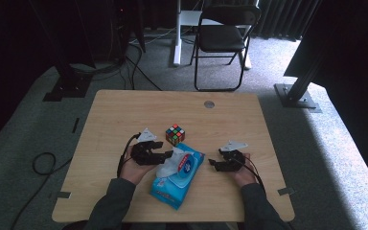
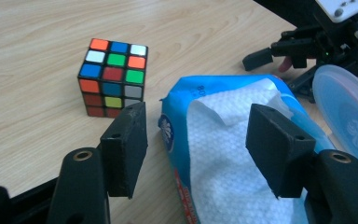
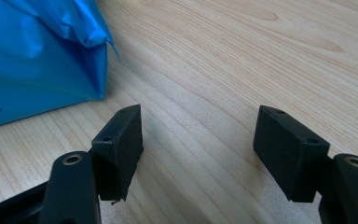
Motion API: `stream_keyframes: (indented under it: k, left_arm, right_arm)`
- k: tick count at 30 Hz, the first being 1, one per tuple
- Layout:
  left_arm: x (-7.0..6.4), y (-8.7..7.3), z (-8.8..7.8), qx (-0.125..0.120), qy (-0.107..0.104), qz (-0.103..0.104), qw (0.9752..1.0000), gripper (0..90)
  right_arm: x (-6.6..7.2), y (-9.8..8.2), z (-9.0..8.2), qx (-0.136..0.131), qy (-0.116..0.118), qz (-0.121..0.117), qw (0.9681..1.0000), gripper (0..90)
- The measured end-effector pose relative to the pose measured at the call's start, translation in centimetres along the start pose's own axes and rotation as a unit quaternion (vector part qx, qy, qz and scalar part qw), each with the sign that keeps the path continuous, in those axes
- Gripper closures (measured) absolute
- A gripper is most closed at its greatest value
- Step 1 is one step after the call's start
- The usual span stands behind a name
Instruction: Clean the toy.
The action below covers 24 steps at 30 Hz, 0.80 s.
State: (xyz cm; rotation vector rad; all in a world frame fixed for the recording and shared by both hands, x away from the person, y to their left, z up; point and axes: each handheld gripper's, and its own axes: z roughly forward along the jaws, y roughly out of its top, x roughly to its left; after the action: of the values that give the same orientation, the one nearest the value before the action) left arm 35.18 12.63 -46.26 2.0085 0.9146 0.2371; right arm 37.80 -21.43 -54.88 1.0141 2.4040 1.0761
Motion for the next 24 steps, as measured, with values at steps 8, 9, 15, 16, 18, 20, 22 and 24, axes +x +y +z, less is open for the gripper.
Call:
stream_keyframes:
  k: [8, 9, 15, 16, 18, 20, 22, 24]
  left_arm:
    - [-0.5, -0.4, 0.4, 0.007, -0.007, 0.006, 0.9999, 36.5]
    - [-0.6, -0.5, 0.4, 0.008, -0.009, 0.007, 0.9999, 36.3]
    - [-0.8, -0.8, 0.9, 0.018, -0.013, 0.009, 0.9997, 36.0]
    - [-0.8, -0.8, 1.0, 0.019, -0.014, 0.009, 0.9997, 36.0]
    - [-0.9, -0.9, 1.1, 0.02, -0.016, 0.009, 0.9996, 36.0]
    - [-1.0, -0.9, 1.2, 0.023, -0.018, 0.01, 0.9995, 36.4]
    - [-1.0, -1.0, 1.3, 0.026, -0.023, 0.01, 0.9993, 38.2]
    - [-1.1, -1.1, 1.5, 0.03, -0.028, 0.013, 0.9991, 39.7]
  right_arm:
    - [0.0, 0.0, 0.0, 0.0, 0.0, 0.0, 1.0, 32.5]
    - [0.0, 0.0, 0.0, 0.0, 0.0, 0.0, 1.0, 32.5]
    - [0.0, 0.0, 0.0, 0.0, 0.0, 0.0, 1.0, 32.5]
    - [0.0, 0.0, 0.0, 0.0, 0.0, 0.0, 1.0, 32.5]
    - [0.0, 0.0, 0.0, 0.0, 0.0, 0.0, 1.0, 32.5]
    - [0.0, 0.0, 0.0, 0.0, 0.0, 0.0, 1.0, 32.5]
    - [0.0, 0.0, 0.0, 0.0, 0.0, 0.0, 1.0, 32.4]
    - [0.0, 0.0, 0.0, 0.0, 0.0, 0.0, 1.0, 32.5]
